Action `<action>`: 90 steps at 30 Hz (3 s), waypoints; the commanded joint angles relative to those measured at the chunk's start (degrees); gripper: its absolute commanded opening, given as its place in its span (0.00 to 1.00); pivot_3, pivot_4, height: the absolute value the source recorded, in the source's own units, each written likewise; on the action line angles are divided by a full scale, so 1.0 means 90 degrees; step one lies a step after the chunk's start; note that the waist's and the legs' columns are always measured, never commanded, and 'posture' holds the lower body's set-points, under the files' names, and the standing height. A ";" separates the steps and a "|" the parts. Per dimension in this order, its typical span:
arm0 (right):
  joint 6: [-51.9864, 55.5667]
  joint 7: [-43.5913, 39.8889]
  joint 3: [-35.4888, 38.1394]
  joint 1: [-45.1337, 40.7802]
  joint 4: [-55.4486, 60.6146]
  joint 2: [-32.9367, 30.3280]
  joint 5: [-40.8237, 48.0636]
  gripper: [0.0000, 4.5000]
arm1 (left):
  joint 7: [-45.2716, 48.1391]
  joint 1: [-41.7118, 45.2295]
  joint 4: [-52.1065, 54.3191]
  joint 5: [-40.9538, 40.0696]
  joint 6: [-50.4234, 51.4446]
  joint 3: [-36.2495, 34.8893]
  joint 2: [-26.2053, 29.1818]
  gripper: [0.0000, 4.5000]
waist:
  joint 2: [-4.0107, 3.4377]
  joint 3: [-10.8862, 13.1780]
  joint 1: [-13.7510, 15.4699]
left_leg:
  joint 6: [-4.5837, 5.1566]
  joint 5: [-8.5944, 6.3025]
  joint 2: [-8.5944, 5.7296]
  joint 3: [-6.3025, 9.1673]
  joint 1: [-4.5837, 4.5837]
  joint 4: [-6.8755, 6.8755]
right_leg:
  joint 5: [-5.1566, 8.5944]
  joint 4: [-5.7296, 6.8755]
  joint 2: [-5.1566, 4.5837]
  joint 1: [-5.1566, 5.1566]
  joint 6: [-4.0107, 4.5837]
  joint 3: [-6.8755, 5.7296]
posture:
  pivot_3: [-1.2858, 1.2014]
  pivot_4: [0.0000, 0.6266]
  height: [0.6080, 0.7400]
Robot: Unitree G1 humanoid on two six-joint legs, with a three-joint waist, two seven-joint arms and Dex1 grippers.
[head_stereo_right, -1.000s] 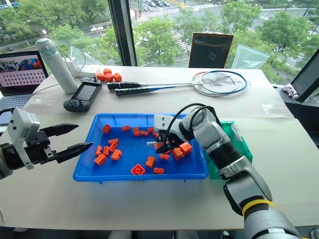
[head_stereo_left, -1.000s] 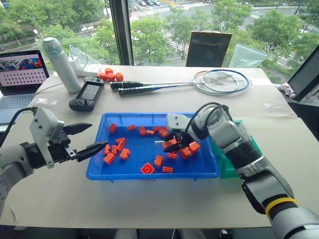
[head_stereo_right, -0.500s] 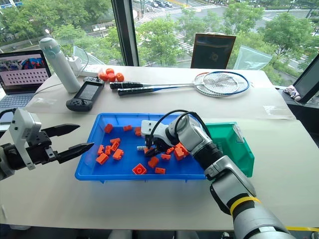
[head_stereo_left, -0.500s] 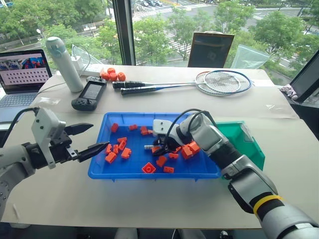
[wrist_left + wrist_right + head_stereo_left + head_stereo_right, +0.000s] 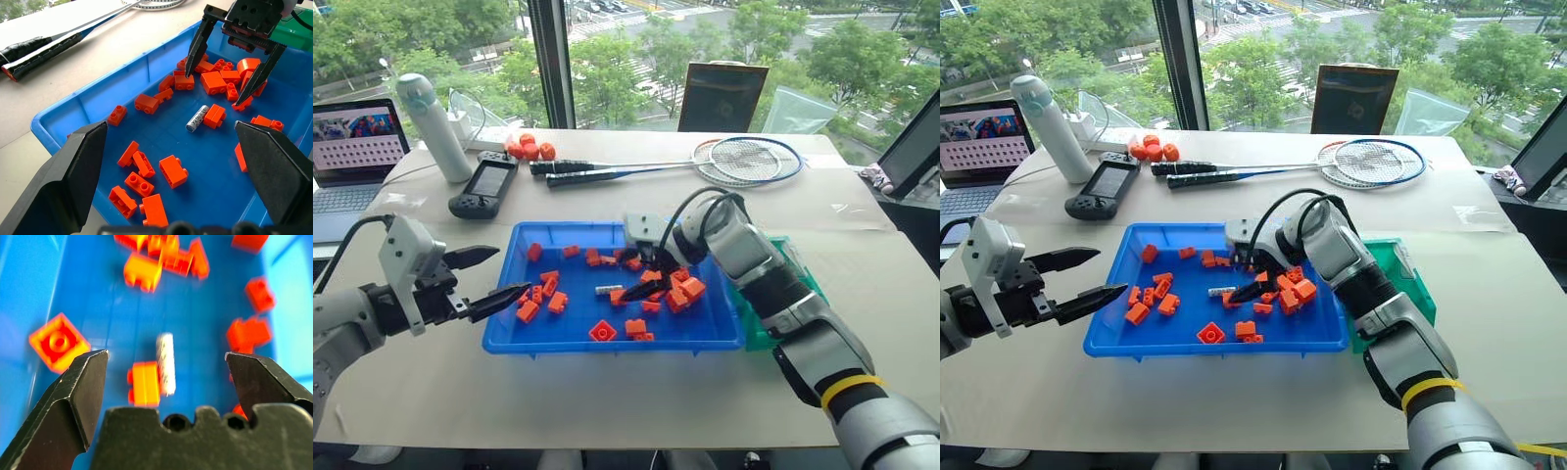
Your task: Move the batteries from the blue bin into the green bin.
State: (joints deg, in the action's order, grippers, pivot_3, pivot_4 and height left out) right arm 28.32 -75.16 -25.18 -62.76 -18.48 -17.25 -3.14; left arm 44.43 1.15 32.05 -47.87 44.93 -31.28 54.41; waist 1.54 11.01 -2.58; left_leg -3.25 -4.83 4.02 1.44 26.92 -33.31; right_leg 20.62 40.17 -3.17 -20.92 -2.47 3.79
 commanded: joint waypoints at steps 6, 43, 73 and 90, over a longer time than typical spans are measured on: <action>0.0207 0.0862 -0.0458 0.0147 -0.0374 0.0544 -0.0352 0.99 | 0.0029 0.0004 0.0141 -0.0080 -0.0002 -0.0162 0.0091 1.00 | 0.0000 0.0000 0.0072 | 0.0000 0.0001 -0.0005 -0.0001 0.0010 -0.0009 | 0.0000 -0.0001 -0.0004 -0.0004 0.0000 -0.0001 | 0.52 0.24 0.76; 0.0648 0.0407 0.1431 -0.0394 -0.0105 -0.3068 0.0246 0.06 | -0.0030 0.1831 -0.0259 -0.1151 0.0000 0.0761 -0.0364 1.00 | 0.0001 0.0001 0.0212 | 0.0012 -0.0007 -0.0008 -0.0003 0.0036 -0.0046 | 0.0000 -0.0010 -0.0008 -0.0009 -0.0002 -0.0005 | 0.52 0.24 0.76; 0.0514 -0.0269 0.2601 0.2335 0.1591 -0.4857 0.1326 0.92 | -0.0146 0.2377 -0.0852 0.0182 -0.0263 0.1501 -0.0069 1.00 | -0.0008 0.0007 0.0195 | 0.0016 -0.0008 -0.0009 -0.0005 0.0035 -0.0060 | -0.0001 -0.0005 -0.0007 -0.0002 -0.0008 0.0005 | 0.52 0.24 0.76; 0.0197 0.0688 0.3234 0.2380 0.1256 -0.3339 0.2446 0.92 | -0.0430 0.1500 -0.1034 0.0725 -0.0091 0.1093 -0.0141 1.00 | -0.0009 0.0007 0.0205 | 0.0022 -0.0012 -0.0013 -0.0003 -0.0007 -0.0059 | -0.0002 -0.0020 -0.0012 0.0058 -0.0011 -0.0001 | 0.52 0.24 0.76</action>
State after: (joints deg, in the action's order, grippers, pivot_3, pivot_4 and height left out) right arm 29.55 -68.70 3.92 -40.83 -9.52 -46.12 18.96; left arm 40.15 14.64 22.11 -41.56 44.16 -21.09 52.65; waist 1.46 11.07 -0.74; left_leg -3.06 -4.95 3.91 1.40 26.84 -33.84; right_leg 20.60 40.00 -3.28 -20.40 -2.57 3.79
